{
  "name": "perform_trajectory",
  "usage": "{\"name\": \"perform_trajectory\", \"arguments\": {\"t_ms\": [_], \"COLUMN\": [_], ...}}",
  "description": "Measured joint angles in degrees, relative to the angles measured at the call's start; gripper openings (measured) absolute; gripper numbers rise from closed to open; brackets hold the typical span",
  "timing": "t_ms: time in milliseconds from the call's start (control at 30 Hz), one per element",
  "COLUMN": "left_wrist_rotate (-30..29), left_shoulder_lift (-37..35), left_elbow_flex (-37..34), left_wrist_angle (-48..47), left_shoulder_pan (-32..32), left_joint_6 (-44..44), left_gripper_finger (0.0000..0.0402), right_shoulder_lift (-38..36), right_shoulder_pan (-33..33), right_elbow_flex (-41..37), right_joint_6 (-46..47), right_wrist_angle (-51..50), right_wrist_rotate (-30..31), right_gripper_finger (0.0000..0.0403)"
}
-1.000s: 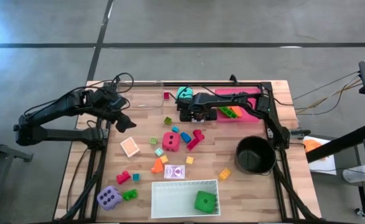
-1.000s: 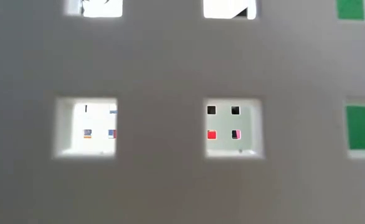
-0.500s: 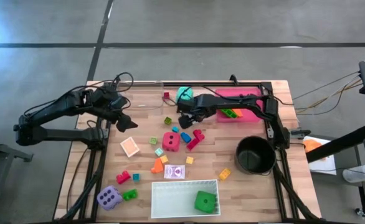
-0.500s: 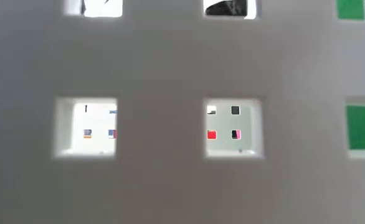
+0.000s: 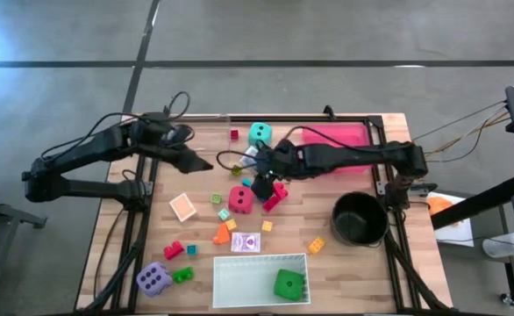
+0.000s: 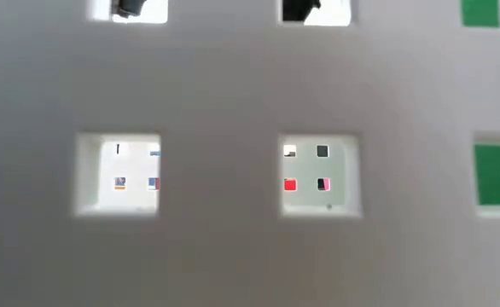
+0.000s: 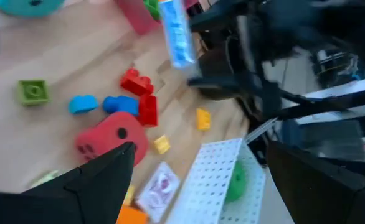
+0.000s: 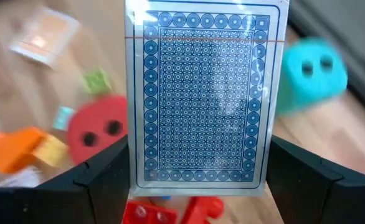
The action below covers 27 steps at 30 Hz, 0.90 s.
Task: Pick & Place Toys
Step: Put the blue deck of cards into the transparent bin
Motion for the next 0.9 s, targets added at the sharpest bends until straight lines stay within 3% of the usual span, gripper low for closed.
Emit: {"name": "perform_trajectory", "arguments": {"t_ms": [367, 900], "left_wrist_rotate": [6.8, 9.0], "left_shoulder_lift": [9.1, 14.2], "left_elbow_flex": [0.0, 0.0], "left_wrist_angle": [17.0, 20.7], "left_shoulder_pan": [0.0, -0.2], "left_joint_6": [-8.2, -10.4], "left_gripper_finger": [0.0363, 0.0353], "right_shoulder_lift": [-2.1, -2.0], "right_shoulder_pan": [5.4, 6.0], "right_elbow_flex": [0.0, 0.0], "right_joint_6": [-0.6, -4.0], "right_wrist_angle": [3.6, 9.6], "right_wrist_rotate": [2.9, 2.7], "right_gripper_finger": [0.0295, 0.0295]}}
